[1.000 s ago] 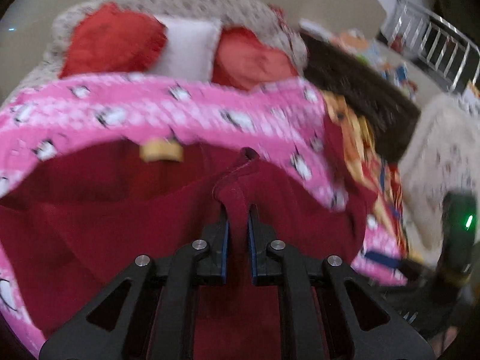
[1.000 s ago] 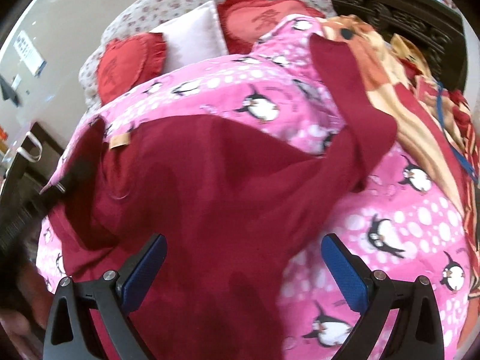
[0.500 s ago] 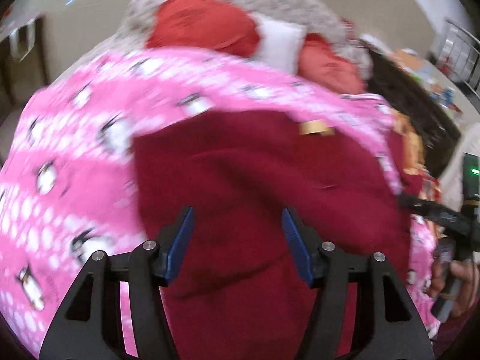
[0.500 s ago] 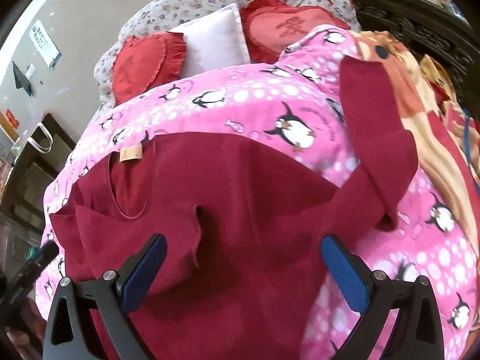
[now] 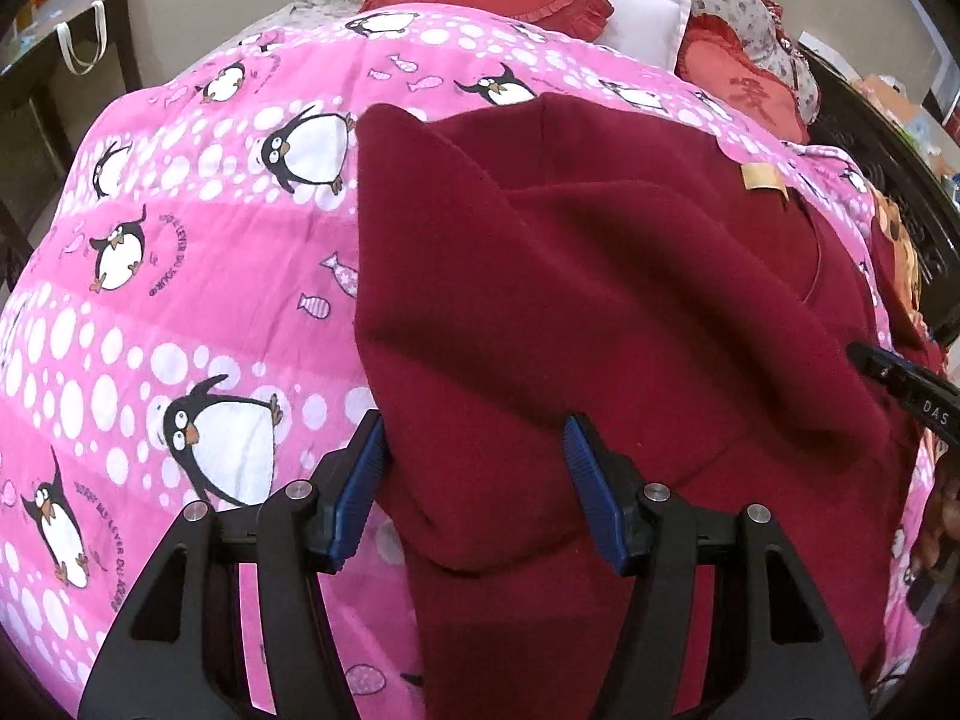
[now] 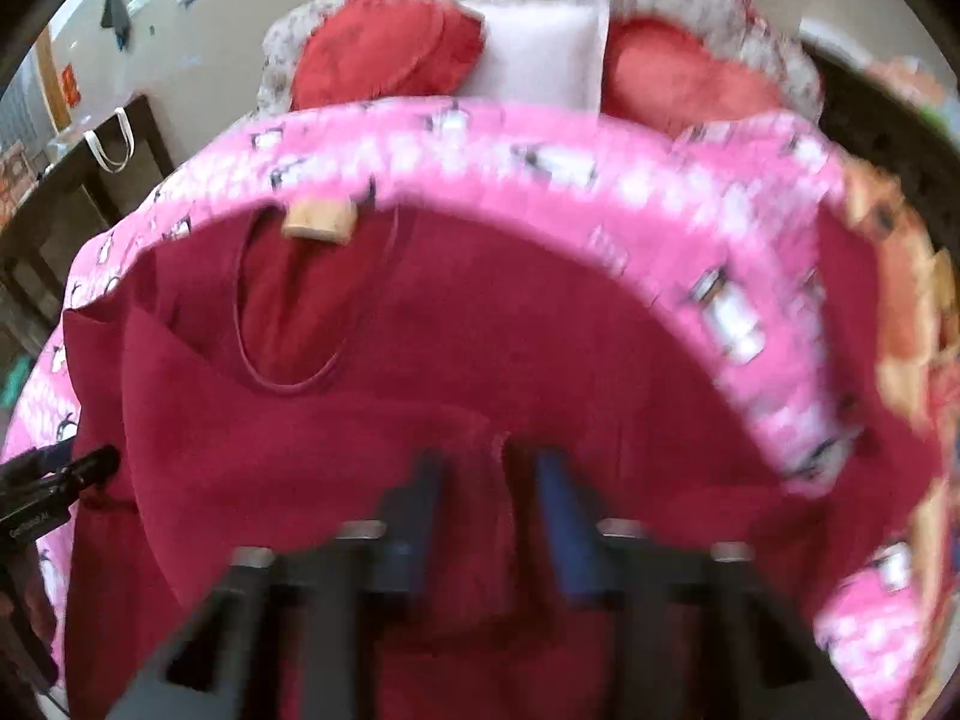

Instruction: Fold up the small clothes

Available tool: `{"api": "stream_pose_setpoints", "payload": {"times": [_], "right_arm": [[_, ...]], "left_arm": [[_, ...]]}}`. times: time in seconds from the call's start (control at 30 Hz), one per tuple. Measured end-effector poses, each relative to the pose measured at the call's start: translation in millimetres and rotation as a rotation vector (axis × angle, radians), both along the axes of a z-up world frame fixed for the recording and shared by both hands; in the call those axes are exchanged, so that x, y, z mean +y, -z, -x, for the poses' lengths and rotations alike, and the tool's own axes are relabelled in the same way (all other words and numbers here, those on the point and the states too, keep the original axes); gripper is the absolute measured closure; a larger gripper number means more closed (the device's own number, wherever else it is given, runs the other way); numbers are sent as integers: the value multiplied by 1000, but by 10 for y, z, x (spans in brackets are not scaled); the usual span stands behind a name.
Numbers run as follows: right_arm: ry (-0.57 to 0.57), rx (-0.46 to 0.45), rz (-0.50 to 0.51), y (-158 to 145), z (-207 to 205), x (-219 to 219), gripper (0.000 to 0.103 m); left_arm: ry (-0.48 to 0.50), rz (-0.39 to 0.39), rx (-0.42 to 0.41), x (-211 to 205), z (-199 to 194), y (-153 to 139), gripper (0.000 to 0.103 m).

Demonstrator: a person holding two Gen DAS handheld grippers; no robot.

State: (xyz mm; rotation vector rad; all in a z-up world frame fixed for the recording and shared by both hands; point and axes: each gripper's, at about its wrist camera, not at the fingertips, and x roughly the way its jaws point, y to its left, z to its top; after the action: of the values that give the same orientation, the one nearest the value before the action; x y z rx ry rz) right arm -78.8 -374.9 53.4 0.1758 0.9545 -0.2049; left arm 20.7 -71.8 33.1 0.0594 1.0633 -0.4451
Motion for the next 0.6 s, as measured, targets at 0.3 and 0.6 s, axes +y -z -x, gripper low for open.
{"api": "stream_pose_setpoints", "payload": {"times": [0.3,0.6], "right_arm": [[113,-116,27,-265,99,-364,98],[164,-132,-80,-275,362,-478,58]], "left_arm": [[43,19,-74,-173,35,-239,43],[56,-26,-60,-310,19,-32,43]]}}
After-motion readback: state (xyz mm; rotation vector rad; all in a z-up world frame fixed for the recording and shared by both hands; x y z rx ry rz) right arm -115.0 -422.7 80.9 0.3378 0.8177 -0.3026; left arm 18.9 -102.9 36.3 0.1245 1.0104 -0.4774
